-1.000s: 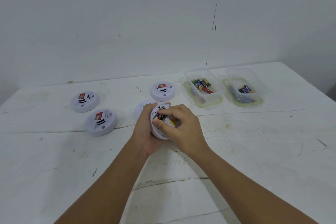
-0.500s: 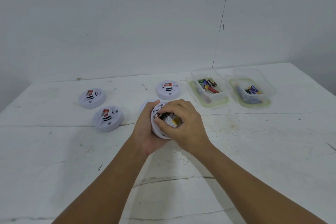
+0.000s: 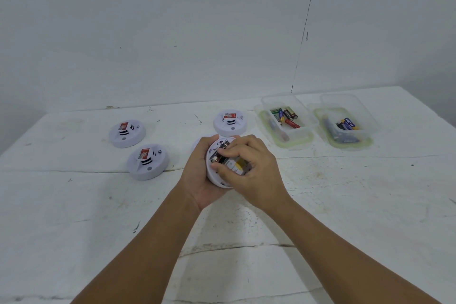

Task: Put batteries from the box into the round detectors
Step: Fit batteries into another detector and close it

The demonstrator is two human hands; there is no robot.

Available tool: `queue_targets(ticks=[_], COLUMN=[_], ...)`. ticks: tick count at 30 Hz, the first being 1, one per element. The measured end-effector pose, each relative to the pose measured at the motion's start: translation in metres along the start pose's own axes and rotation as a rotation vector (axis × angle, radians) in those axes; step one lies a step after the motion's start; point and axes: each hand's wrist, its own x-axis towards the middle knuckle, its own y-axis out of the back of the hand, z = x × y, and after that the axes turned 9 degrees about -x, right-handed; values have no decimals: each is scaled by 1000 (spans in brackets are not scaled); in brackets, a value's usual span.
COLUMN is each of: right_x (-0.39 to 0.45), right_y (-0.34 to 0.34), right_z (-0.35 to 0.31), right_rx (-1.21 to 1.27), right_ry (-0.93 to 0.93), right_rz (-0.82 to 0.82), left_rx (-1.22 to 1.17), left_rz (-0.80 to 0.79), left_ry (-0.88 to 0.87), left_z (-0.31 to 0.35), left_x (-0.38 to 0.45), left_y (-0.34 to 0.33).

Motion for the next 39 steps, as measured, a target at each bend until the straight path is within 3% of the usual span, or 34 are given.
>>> queue_targets(ticks=[17, 21, 29, 39], right_x=[11, 7, 13, 20], right_y=[-1, -4, 1, 10], right_z=[2, 1, -5, -11], right_rx=[-42, 7, 331, 247], right_ry=[77, -60, -440, -375], right_rz=[50, 12, -47, -125], left_rx=[-51, -45, 85, 78], left_rz=[-65, -54, 8, -37], left_ry=[-7, -45, -155, -143], left_z=[5, 3, 6, 6], left_x=[9, 15, 25, 21], left_y=[-3, -2, 4, -1])
